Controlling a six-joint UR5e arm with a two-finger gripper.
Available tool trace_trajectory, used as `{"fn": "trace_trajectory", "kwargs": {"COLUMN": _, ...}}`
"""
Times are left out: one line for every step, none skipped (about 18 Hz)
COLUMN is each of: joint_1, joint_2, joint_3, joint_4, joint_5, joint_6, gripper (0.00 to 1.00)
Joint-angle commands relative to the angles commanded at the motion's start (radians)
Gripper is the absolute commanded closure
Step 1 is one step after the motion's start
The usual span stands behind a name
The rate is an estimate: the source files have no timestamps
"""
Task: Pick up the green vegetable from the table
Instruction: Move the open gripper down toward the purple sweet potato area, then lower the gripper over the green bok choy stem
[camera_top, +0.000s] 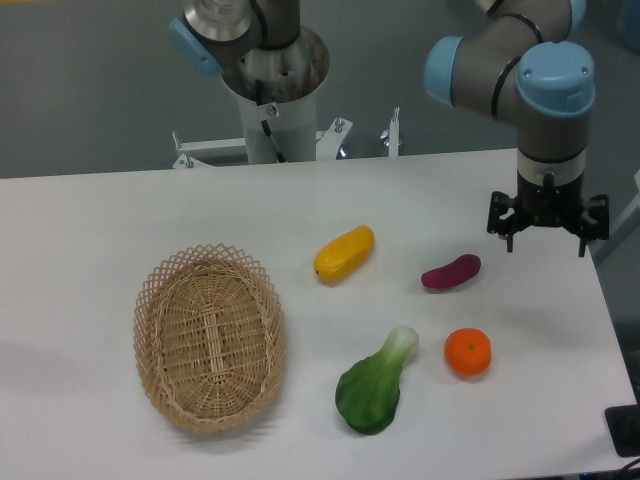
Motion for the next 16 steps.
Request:
{"fn": "trace_trajectory", "kwargs": {"joint_1": -0.002, "joint_2": -0.002, "joint_3": -0.008, "joint_4": 0.000, "joint_5": 0.000, "joint_6": -0.002, "gripper": 0.00}}
{"fn": "trace_trajectory", "kwargs": {"joint_1": -0.003, "joint_2": -0.002, "joint_3": -0.017, "joint_4": 0.000, "joint_5": 0.000, "joint_6": -0.002, "gripper": 0.00}}
{"fn": "trace_trajectory", "kwargs": {"joint_1": -0.011, "joint_2": -0.006, "joint_3": -0.023, "joint_4": 0.006, "joint_5": 0.000, "joint_6": -0.005, "gripper": 0.00}}
{"fn": "trace_trajectory", "kwargs": {"joint_1": -0.018, "joint_2": -0.011, "joint_3": -0.025, "joint_4": 0.018, "joint_5": 0.002, "joint_6": -0.020, "gripper": 0.00}}
{"fn": "trace_trajectory", "kwargs": {"joint_1": -0.023, "joint_2": -0.015, "joint_3": -0.026, "joint_4": 0.024, "joint_5": 0.000, "joint_6": -0.050, "gripper": 0.00}}
{"fn": "trace_trajectory", "kwargs": {"joint_1": -0.026, "joint_2": -0.021, "joint_3": -0.025, "joint_4": 0.035, "joint_5": 0.000, "joint_6": -0.086, "gripper": 0.00}}
{"fn": "trace_trajectory", "kwargs": {"joint_1": -0.035, "joint_2": -0.031, "joint_3": -0.025, "joint_4": 0.055, "joint_5": 0.000, "joint_6": -0.118, "gripper": 0.00}}
{"fn": "trace_trajectory", "kwargs": {"joint_1": -0.044, "joint_2": -0.041, "joint_3": -0.025, "joint_4": 0.078, "joint_5": 0.000, "joint_6": -0.141, "gripper": 0.00}}
{"fn": "trace_trajectory", "kwargs": {"joint_1": -0.049, "joint_2": -0.052, "joint_3": -0.028, "joint_4": 0.089, "joint_5": 0.002, "joint_6": -0.153, "gripper": 0.00}}
{"fn": "trace_trajectory", "kwargs": {"joint_1": -0.058, "joint_2": -0.063, "joint_3": -0.029, "joint_4": 0.089, "joint_5": 0.002, "joint_6": -0.155, "gripper": 0.00}}
{"fn": "trace_trajectory", "kwargs": {"joint_1": -0.069, "joint_2": -0.067, "joint_3": -0.031, "joint_4": 0.089, "joint_5": 0.002, "joint_6": -0.156, "gripper": 0.00}}
{"fn": "trace_trajectory", "kwargs": {"joint_1": -0.081, "joint_2": -0.074, "joint_3": -0.031, "joint_4": 0.089, "joint_5": 0.002, "joint_6": -0.161, "gripper": 0.00}}
{"fn": "trace_trajectory", "kwargs": {"joint_1": -0.095, "joint_2": -0.080, "joint_3": -0.031, "joint_4": 0.089, "joint_5": 0.002, "joint_6": -0.170, "gripper": 0.00}}
{"fn": "trace_trajectory", "kwargs": {"joint_1": -0.107, "joint_2": -0.084, "joint_3": -0.029, "joint_4": 0.089, "joint_5": 0.002, "joint_6": -0.178, "gripper": 0.00}}
{"fn": "trace_trajectory", "kwargs": {"joint_1": -0.121, "joint_2": -0.089, "joint_3": -0.031, "joint_4": 0.089, "joint_5": 0.002, "joint_6": -0.173, "gripper": 0.00}}
{"fn": "trace_trajectory", "kwargs": {"joint_1": -0.124, "joint_2": -0.095, "joint_3": -0.029, "joint_4": 0.094, "joint_5": -0.002, "joint_6": -0.152, "gripper": 0.00}}
